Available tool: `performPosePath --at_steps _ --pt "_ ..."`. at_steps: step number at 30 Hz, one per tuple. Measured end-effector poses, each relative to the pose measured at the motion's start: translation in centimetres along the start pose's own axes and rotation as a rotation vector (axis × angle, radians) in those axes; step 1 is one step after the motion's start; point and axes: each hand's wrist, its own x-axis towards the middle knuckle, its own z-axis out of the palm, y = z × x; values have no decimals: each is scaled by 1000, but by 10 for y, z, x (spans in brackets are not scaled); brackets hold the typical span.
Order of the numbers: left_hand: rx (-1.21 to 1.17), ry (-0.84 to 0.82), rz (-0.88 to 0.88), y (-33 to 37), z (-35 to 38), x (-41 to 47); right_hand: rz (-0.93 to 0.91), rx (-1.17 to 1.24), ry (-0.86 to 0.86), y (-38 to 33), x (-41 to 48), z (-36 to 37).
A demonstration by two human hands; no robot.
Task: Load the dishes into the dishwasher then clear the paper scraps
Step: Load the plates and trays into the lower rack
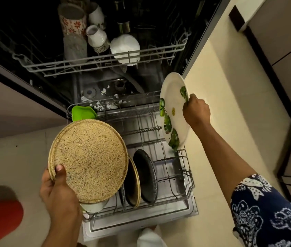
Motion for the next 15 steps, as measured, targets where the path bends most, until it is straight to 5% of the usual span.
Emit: performPosePath --at_steps 15 --pt "-21 -16 -25 -18 -6 -3 20 74 10 -43 16 36"
